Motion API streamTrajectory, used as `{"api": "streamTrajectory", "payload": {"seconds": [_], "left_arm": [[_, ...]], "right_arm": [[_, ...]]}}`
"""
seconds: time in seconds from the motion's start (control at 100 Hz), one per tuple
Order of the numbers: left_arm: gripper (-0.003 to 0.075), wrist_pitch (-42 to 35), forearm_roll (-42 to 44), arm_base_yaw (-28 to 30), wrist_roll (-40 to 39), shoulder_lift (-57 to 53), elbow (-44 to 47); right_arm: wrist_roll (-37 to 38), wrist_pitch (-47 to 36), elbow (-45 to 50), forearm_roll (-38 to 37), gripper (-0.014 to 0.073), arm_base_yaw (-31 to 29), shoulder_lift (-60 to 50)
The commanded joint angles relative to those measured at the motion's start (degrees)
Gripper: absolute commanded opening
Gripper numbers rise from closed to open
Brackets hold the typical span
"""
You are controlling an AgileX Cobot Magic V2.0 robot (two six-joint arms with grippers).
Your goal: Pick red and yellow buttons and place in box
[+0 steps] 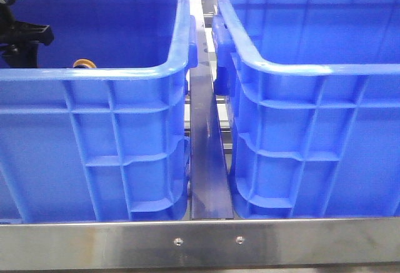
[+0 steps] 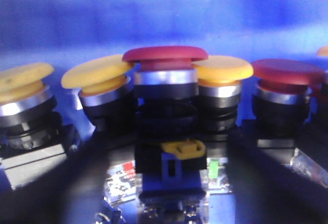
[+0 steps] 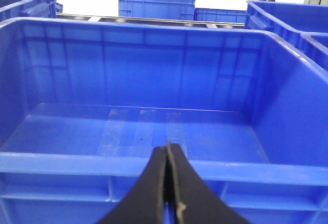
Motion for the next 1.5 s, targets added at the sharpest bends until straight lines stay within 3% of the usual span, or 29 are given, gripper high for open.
{"api": "streamTrajectory", "payload": {"seconds": [0.0,0.21,0.53,0.92,1.2,1.49], "left_arm": [[0.0251,-1.3,-0.3,-0.3,-0.1,-2.9,-1.8],[0.0154,-1.3,-0.3,-0.3,-0.1,-3.2,-1.8],[0.0153,-0.9,-0.5,-0.6,0.0,-9.5,-0.9],[0.0153,-3.7,-8.6,-2.4,7.5,-25.2,11.1],[0.0153,-4.7,-14.0,-11.5,12.4,-29.9,12.6],[0.0153,-8.9,-15.8,-25.8,13.5,-30.1,12.6]], "right_arm": [[0.0,-4.7,0.3,-0.1,-0.0102,-0.2,-1.3],[0.0,-4.7,0.3,-0.1,-0.0102,-0.2,-1.3],[0.0,-4.7,0.3,-0.1,-0.0102,-0.2,-1.3],[0.0,-4.7,0.3,-0.1,-0.0102,-0.2,-1.3],[0.0,-4.7,0.3,-0.1,-0.0102,-0.2,-1.3],[0.0,-4.7,0.3,-0.1,-0.0102,-0.2,-1.3]]}}
